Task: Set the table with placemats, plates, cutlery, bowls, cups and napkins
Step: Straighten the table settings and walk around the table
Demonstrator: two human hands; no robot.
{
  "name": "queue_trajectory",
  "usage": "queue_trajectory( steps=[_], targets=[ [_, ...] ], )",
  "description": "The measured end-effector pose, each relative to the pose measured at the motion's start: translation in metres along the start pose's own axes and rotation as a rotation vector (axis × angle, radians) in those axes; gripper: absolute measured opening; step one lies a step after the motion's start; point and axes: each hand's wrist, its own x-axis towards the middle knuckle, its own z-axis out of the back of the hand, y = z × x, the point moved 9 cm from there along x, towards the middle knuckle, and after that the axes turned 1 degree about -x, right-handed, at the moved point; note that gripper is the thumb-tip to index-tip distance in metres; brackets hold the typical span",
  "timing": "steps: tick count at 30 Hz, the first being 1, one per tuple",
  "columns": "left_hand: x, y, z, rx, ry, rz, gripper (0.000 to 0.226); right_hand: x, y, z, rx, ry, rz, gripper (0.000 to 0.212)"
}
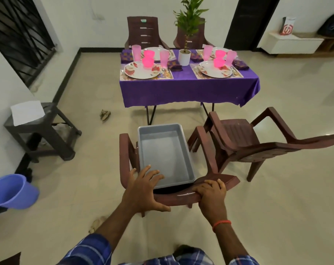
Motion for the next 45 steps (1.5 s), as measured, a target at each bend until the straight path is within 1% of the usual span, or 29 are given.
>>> queue_trajectory(
  steps=[3,8,13,15,17,19,22,25,30,33,35,36,39,41,43,44,45],
  targets=[
    [0.017,0.016,0.003,0.014,-0.004,0.036,0.115,0.024,0.000,-0.007,0.005,0.009,0.004,0.045],
    [0.052,0.044,0.013,0.033,-0.014,0.091,0.110,0.066,0.006,-0.012,0.004,0.016,0.075,0.030],
    [0.092,0.065,0.015,0.052,-0.003,0.125,0.099,0.114,0.002,-0.011,-0.030,0.105,0.146,0.027],
    [0.104,0.072,0.014,0.057,-0.001,0.153,0.096,0.132,-0.001,-0.013,-0.006,0.148,0.175,0.025],
    [0.116,0.077,0.013,0.062,0.010,0.174,0.097,0.148,-0.006,-0.013,-0.002,0.155,0.178,0.023],
    [0.126,0.078,0.013,0.064,0.025,0.190,0.098,0.159,-0.012,-0.015,-0.014,0.186,0.172,0.026],
    [0.136,0.076,0.012,0.055,0.035,0.189,0.094,0.168,-0.018,-0.017,-0.017,0.216,0.185,0.029],
    [0.136,0.081,0.013,0.065,0.037,0.186,0.094,0.173,-0.012,-0.019,-0.019,0.211,0.239,0.025],
    [0.131,0.090,0.016,0.099,0.080,0.223,0.102,0.172,0.004,-0.014,-0.081,0.190,0.324,0.027],
    [0.129,0.089,0.017,0.101,0.085,0.249,0.100,0.176,0.005,-0.014,-0.094,0.221,0.363,0.025],
    [0.124,0.088,0.019,0.093,0.066,0.269,0.100,0.179,0.004,-0.017,-0.101,0.232,0.383,0.031],
    [0.122,0.087,0.019,0.087,0.054,0.279,0.102,0.179,0.003,-0.020,-0.108,0.242,0.389,0.038],
    [0.110,0.088,0.020,0.060,0.005,0.346,0.110,0.178,0.008,-0.028,-0.098,0.321,0.440,0.073],
    [0.097,0.089,0.017,-0.017,-0.040,0.411,0.114,0.177,0.016,-0.026,0.020,0.397,0.446,0.092],
    [0.081,0.094,0.014,-0.128,-0.111,0.489,0.115,0.178,0.030,-0.020,0.206,0.425,0.431,0.105],
    [0.071,0.099,0.013,-0.175,-0.141,0.533,0.116,0.179,0.038,-0.017,0.299,0.423,0.419,0.108],
    [0.062,0.103,0.013,-0.202,-0.163,0.569,0.117,0.180,0.044,-0.014,0.371,0.408,0.405,0.106]
  ],
)
